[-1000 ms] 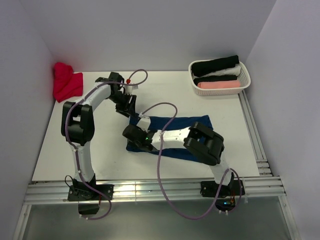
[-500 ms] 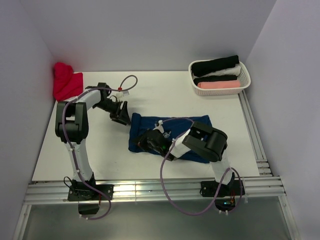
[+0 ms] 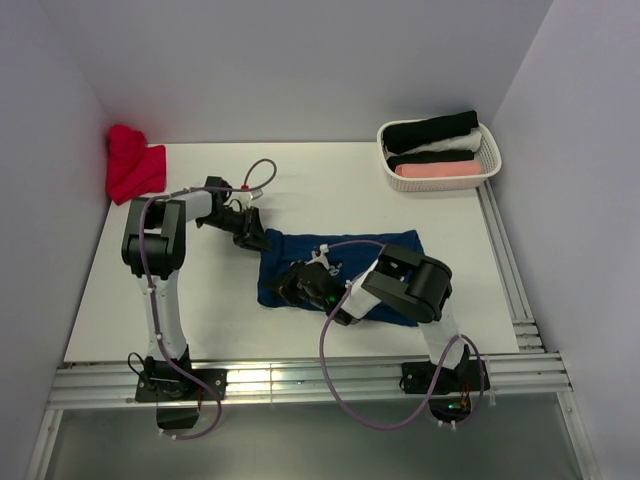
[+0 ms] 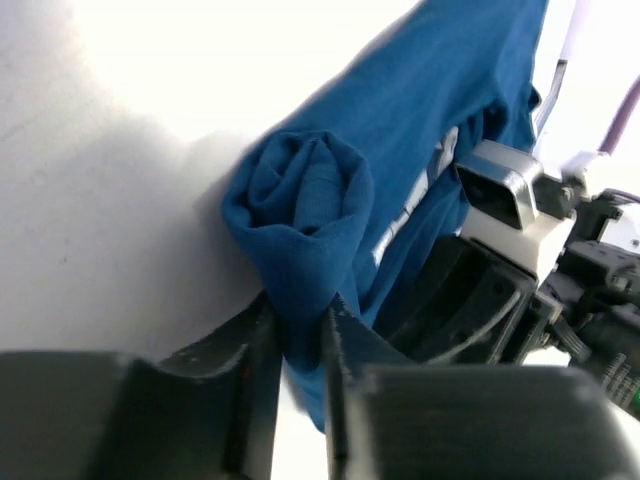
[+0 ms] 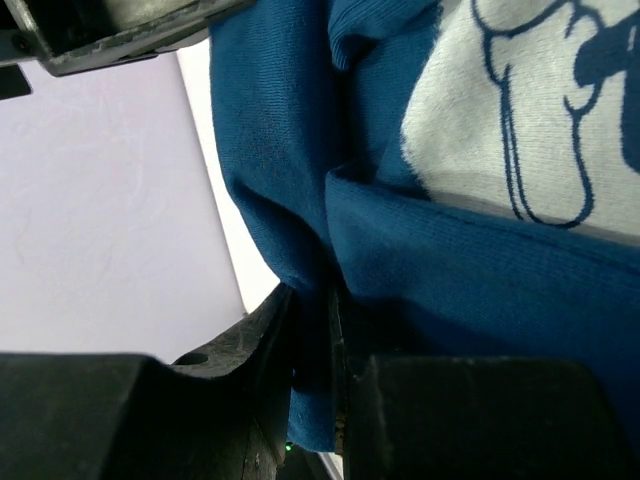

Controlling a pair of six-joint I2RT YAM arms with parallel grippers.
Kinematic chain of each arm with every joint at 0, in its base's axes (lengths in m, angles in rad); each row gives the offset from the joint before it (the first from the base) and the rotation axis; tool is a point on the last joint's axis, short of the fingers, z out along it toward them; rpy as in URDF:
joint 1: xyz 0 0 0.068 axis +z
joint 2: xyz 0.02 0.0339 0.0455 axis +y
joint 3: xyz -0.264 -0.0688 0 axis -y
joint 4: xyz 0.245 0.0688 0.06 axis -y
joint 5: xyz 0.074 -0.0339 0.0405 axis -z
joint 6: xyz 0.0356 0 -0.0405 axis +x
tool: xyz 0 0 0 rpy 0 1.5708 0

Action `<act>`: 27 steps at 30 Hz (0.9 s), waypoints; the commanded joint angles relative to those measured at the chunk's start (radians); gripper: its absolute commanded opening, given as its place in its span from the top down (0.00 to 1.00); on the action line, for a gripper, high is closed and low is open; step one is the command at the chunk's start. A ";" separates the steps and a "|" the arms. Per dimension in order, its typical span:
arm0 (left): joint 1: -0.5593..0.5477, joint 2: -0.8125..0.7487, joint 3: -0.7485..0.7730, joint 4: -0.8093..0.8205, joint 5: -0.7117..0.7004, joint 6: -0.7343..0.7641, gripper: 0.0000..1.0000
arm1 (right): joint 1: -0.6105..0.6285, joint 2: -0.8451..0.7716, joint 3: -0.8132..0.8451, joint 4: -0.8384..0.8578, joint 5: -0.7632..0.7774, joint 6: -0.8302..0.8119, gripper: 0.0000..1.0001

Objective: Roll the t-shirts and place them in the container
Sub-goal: Roll the tshirt

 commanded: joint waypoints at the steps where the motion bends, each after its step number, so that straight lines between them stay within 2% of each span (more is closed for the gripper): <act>1: -0.018 -0.046 0.006 0.054 -0.075 -0.059 0.82 | 0.004 -0.023 0.013 -0.115 -0.001 -0.034 0.81; 2: -0.022 -0.053 0.009 0.046 -0.124 -0.059 0.91 | 0.007 -0.047 0.037 -0.163 0.028 -0.066 0.78; 3: -0.027 -0.063 0.011 0.040 -0.155 -0.059 0.95 | 0.015 -0.063 0.054 -0.267 0.044 -0.086 0.73; 4: -0.038 -0.081 0.013 0.036 -0.198 -0.062 0.98 | 0.019 -0.075 0.072 -0.325 0.061 -0.109 0.62; 6: -0.053 -0.098 0.008 0.025 -0.287 -0.054 1.00 | 0.035 -0.112 0.145 -0.516 0.125 -0.165 0.49; 10: -0.090 -0.126 0.008 0.003 -0.416 -0.047 1.00 | 0.070 -0.155 0.261 -0.790 0.248 -0.232 0.39; 18: -0.119 -0.136 0.016 -0.036 -0.566 -0.034 1.00 | 0.127 -0.124 0.608 -1.333 0.458 -0.309 0.37; 21: -0.124 -0.142 0.008 -0.047 -0.592 -0.025 1.00 | 0.136 -0.074 0.726 -1.433 0.509 -0.338 0.36; 27: -0.134 -0.164 -0.003 -0.059 -0.620 -0.021 1.00 | 0.130 0.052 0.905 -1.515 0.529 -0.401 0.36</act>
